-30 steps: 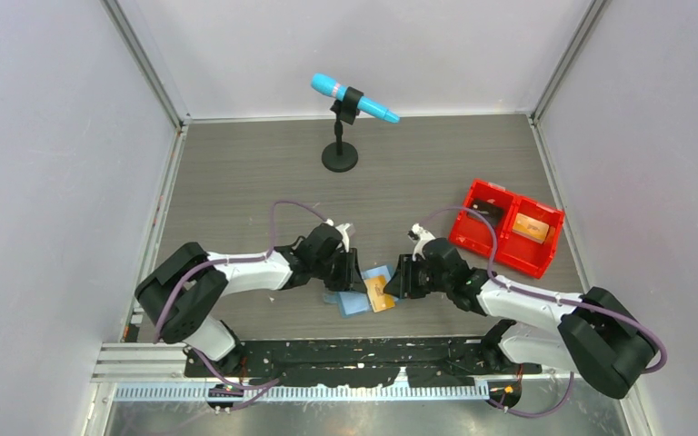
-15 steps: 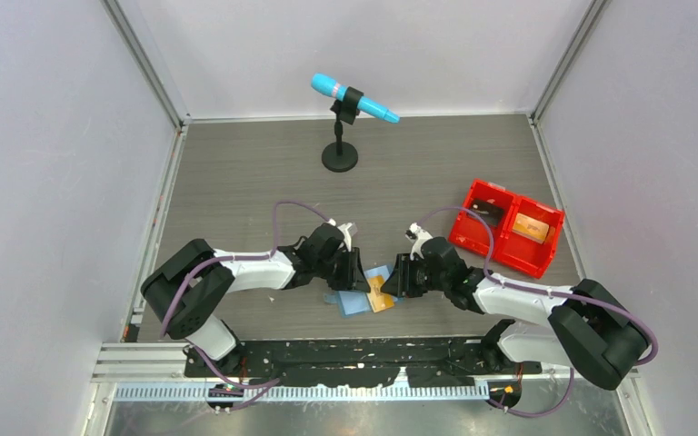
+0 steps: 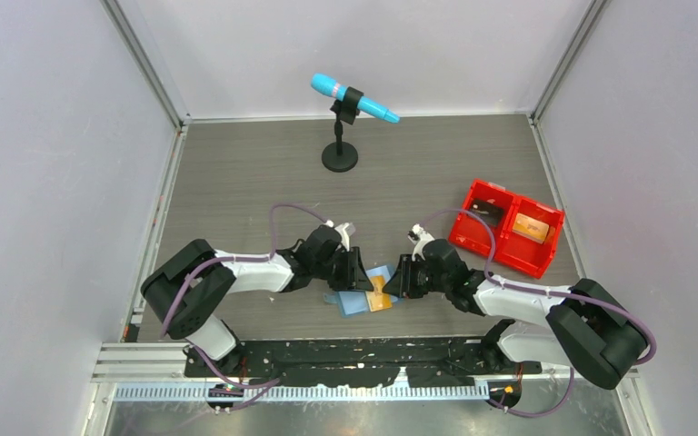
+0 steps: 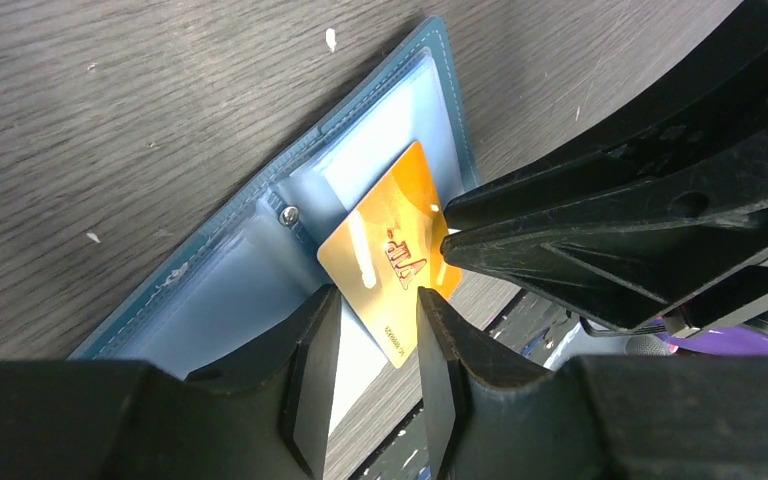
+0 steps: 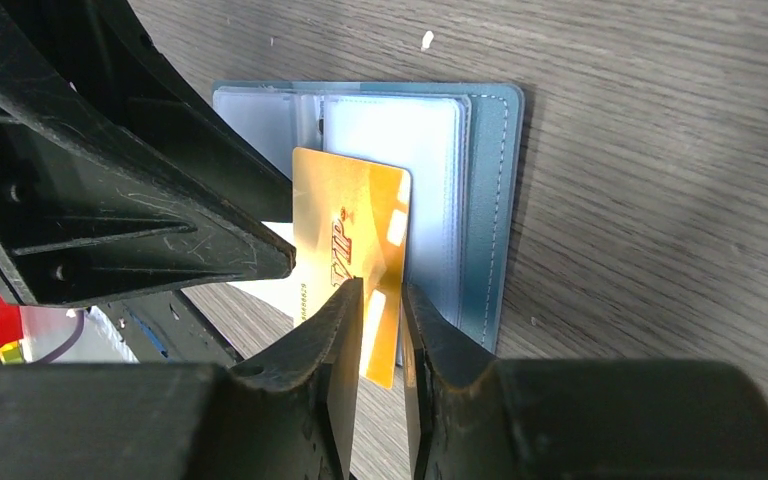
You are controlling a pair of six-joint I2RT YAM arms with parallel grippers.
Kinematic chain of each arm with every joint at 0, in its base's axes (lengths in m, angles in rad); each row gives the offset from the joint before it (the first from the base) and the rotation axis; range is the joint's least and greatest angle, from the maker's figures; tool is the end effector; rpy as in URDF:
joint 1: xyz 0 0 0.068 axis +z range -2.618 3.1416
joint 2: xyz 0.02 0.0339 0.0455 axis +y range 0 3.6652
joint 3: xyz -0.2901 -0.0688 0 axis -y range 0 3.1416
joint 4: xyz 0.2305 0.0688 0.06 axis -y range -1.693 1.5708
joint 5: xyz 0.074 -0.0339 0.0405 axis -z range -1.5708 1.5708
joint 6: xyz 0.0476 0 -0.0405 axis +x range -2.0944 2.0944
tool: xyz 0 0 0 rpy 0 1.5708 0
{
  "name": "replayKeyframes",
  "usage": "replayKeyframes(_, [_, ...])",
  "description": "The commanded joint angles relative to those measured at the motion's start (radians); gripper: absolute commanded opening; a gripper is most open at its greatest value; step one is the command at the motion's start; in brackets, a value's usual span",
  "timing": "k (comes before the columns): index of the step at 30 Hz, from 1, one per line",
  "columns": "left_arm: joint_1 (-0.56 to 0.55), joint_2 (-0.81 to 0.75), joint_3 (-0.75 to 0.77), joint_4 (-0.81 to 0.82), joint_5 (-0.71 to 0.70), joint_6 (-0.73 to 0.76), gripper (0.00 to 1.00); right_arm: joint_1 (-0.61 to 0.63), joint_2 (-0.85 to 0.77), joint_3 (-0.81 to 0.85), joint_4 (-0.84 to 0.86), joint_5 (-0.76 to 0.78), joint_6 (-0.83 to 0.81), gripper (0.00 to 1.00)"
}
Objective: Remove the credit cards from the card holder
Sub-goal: Place the credit card in the storage box.
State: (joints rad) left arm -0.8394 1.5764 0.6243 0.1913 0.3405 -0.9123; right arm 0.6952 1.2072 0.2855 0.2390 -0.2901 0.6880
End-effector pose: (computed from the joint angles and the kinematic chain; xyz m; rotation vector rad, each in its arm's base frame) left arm 0.1821 -0.2267 0.1687 0.0980 2.6386 -1.1570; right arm 0.1424 0.1365 0.1618 -0.1784 2.4396 1.0149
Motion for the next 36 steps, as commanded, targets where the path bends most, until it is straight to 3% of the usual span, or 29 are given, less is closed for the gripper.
replayKeyframes(1, [-0.004, 0.022, -0.034, 0.126, 0.015, -0.037, 0.37, -0.003, 0.015, -0.001, 0.019, 0.006, 0.007, 0.27])
replayKeyframes(8, [-0.004, 0.032, -0.072, 0.294, 0.054, -0.106, 0.34, -0.003, 0.016, -0.016, 0.043, 0.002, 0.025, 0.23])
replayKeyframes(14, [-0.004, 0.026, -0.076, 0.341, 0.063, -0.120, 0.28, -0.005, 0.007, -0.019, 0.045, -0.002, 0.034, 0.22])
replayKeyframes(21, [-0.003, -0.012, -0.105, 0.331, 0.067, -0.124, 0.02, -0.015, -0.048, 0.013, -0.020, -0.006, -0.009, 0.25])
replayKeyframes(30, [-0.003, -0.171, -0.095, 0.156, 0.104, -0.017, 0.00, -0.043, -0.327, 0.142, -0.285, 0.003, -0.196, 0.37])
replayKeyframes(36, [-0.003, -0.298, -0.066, 0.023, 0.141, 0.065, 0.00, -0.046, -0.448, 0.172, -0.316, -0.091, -0.245, 0.42])
